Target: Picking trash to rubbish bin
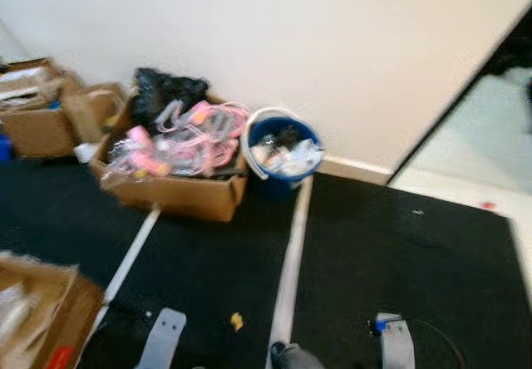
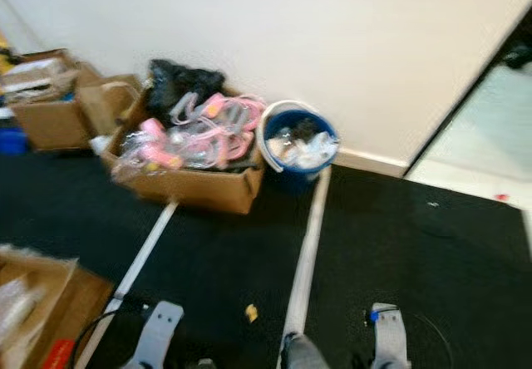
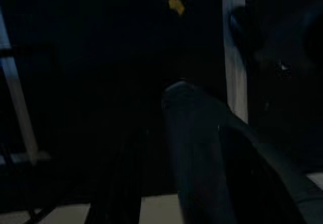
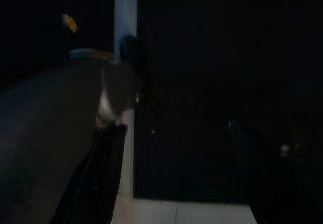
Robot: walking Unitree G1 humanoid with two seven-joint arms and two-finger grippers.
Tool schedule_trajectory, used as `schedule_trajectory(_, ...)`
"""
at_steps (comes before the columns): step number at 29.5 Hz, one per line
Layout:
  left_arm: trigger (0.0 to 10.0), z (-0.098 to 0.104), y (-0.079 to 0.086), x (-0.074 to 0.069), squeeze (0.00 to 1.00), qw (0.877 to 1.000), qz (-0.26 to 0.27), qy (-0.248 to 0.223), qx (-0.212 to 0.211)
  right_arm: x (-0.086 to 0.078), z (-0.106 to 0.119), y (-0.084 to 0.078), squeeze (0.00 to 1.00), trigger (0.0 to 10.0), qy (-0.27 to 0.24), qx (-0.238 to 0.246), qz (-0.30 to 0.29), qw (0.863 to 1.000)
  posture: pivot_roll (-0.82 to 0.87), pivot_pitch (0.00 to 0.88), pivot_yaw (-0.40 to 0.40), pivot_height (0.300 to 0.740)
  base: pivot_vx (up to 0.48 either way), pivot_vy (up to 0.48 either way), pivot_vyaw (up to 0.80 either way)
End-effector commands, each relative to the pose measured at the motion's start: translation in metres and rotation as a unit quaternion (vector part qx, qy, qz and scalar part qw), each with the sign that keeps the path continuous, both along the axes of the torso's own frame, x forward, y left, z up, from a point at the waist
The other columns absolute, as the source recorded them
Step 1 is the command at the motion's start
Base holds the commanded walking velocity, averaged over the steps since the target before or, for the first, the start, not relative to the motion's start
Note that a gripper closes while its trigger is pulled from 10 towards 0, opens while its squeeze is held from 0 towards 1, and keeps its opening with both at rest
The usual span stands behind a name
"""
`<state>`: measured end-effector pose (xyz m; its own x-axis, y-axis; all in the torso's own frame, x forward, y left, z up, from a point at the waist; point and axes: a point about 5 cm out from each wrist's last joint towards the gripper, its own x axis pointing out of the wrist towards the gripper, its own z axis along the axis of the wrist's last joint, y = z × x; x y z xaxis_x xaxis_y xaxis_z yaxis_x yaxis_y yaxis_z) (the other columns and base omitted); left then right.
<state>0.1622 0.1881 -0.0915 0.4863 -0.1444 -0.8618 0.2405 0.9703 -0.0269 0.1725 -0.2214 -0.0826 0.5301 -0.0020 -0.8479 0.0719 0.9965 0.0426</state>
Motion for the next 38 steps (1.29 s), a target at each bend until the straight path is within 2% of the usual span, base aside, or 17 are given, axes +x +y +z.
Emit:
schedule_trajectory(1, 10.0, -0.001, 0.001, -0.001, 0.0, 1.0, 0.028, 0.011, -0.002, 0.0, 0.001, -0.007, 0.0, 10.0, 0.008, -0.009, -0.01, 1.0, -0.08, 0.123, 0.023, 0.74, 0.0, 0.0, -0.8)
schedule_trajectory(2, 10.0, 0.002, 0.003, 0.007, 0.0, 0.999, 0.035, 0.003, -0.001, 0.008, 0.005, -0.008, 0.0, 10.0, 0.001, -0.01, -0.013, 1.0, -0.07, 0.118, 0.023, 0.74, 0.0, 0.0, -0.8)
schedule_trajectory(3, 10.0, 0.002, 0.003, 0.007, 0.0, 0.999, 0.035, 0.003, -0.001, 0.008, 0.005, -0.008, 0.0, 10.0, 0.001, -0.01, -0.013, 1.0, -0.07, 0.118, 0.023, 0.74, 0.0, 0.0, -0.8)
schedule_trajectory(4, 10.0, 0.007, 0.006, 0.017, 0.0, 0.998, 0.054, -0.012, -0.005, 0.011, 0.007, -0.012, 0.0, 10.0, -0.004, -0.011, -0.024, 1.0, -0.06, 0.11, 0.023, 0.74, 0.0, 0.0, -0.8)
schedule_trajectory(7, 10.0, 0.01, 0.011, 0.022, 0.0, 0.998, 0.067, -0.022, -0.006, 0.01, 0.007, -0.016, 0.0, 10.0, -0.003, -0.019, -0.03, 0.999, -0.06, 0.119, 0.028, 0.74, 0.0, 0.0, -0.8)
schedule_trajectory(14, 10.0, 0.003, 0.014, 0.004, 0.0, 0.997, 0.081, 0.003, -0.005, 0.006, 0.008, -0.028, 0.0, 10.0, -0.003, -0.022, -0.076, 0.997, -0.08, 0.081, 0.06, 0.74, 0.0, 0.0, -0.8)
schedule_trajectory(18, 10.0, 0.002, 0.011, 0.005, 0.0, 0.997, 0.077, 0.005, -0.01, 0.009, 0.012, -0.036, 0.0, 10.0, -0.009, -0.028, -0.107, 0.994, -0.09, 0.071, 0.065, 0.74, 0.0, 0.0, -0.8)
schedule_trajectory(20, 10.0, 0.004, 0.01, 0.01, 0.0, 0.997, 0.071, -0.001, -0.01, 0.013, 0.014, -0.036, 0.0, 10.0, -0.016, -0.028, -0.101, 0.994, -0.09, 0.074, 0.057, 0.74, 0.0, 0.0, -0.8)
schedule_trajectory(24, 10.0, 0.008, 0.013, 0.017, 0.0, 0.995, 0.094, -0.016, -0.018, 0.013, 0.013, -0.032, 0.0, 10.0, -0.011, -0.029, -0.096, 0.995, -0.08, 0.056, 0.064, 0.74, 0.0, 0.0, -0.8)
schedule_trajectory(34, 10.0, 0.009, 0.019, 0.017, 0.0, 0.995, 0.096, -0.017, -0.008, 0.007, 0.004, -0.012, 0.0, 10.0, 0.01, -0.022, -0.07, 0.997, -0.07, 0.037, 0.064, 0.74, 0.0, 0.0, -0.8)
schedule_trajectory(38, 10.0, 0.007, 0.019, 0.012, 0.0, 0.995, 0.097, -0.007, -0.01, 0.0, 0.0, -0.006, 0.0, 10.0, 0.02, -0.017, -0.073, 0.997, -0.07, 0.025, 0.086, 0.74, 0.0, 0.0, -0.8)
